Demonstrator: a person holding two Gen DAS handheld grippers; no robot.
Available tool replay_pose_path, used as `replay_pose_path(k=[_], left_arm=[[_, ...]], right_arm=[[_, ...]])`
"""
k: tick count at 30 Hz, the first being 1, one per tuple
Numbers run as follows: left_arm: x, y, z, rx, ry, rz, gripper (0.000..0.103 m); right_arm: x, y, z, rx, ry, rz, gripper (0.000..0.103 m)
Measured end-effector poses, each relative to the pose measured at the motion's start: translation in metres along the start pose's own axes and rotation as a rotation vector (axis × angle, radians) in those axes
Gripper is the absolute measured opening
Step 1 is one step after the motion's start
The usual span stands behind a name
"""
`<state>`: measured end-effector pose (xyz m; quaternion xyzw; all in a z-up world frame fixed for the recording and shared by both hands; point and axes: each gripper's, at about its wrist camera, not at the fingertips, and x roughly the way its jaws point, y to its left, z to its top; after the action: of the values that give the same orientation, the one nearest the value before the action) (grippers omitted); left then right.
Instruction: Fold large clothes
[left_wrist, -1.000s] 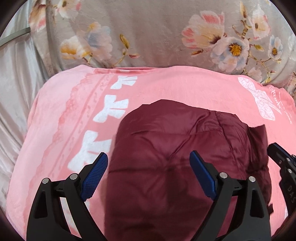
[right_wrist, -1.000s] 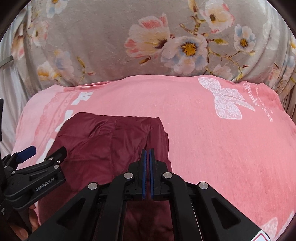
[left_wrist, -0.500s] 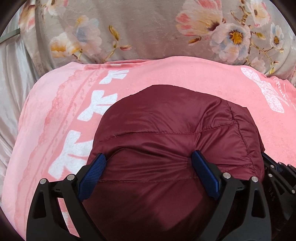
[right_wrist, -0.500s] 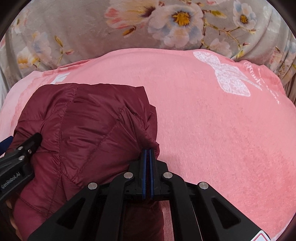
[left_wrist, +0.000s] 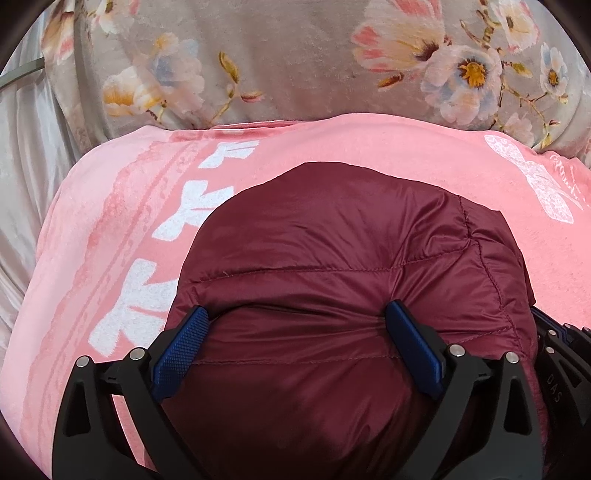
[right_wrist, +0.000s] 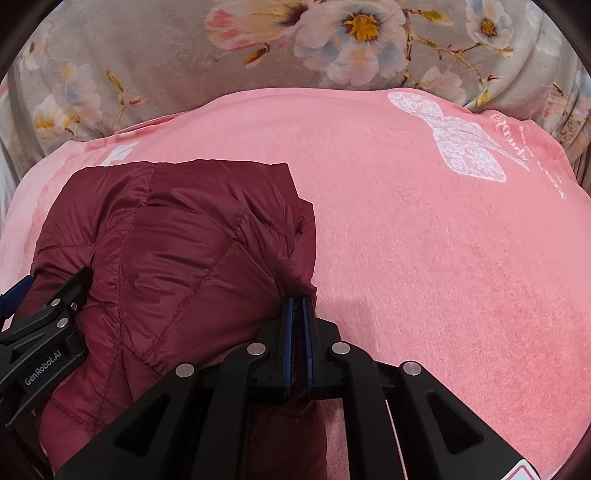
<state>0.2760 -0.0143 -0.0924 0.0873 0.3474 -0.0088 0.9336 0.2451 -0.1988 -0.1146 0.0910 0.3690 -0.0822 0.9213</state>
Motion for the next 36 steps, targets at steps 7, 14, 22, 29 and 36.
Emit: replay_pose_path(k=[7,14,22,29,36], left_arm=[[0.000,-0.002,0.000,0.002,0.005,0.008,0.095],[-0.037,0.015,-0.005,-0.019,0.031,-0.017,0.095],[-0.125,0.044,-0.054,-0.072,0.007,-0.050,0.098],[-0.161,0.044,-0.116,-0.100,-0.043,-0.028,0.098],[-0.172,0.044,-0.156,-0.134,-0.036,-0.009,0.098]], right_arm=[[0.002,-0.002,0.000,-0.005,0.004,0.001,0.007],[-0.066,-0.001,-0.010,-0.045,-0.056,0.040,0.018],[-0.159,0.010,-0.079,-0.096,-0.159,0.132,0.061],[-0.195,0.031,-0.152,-0.176,-0.284,0.080,0.076],[-0.194,0.042,-0.185,-0.199,-0.247,0.043,0.076]])
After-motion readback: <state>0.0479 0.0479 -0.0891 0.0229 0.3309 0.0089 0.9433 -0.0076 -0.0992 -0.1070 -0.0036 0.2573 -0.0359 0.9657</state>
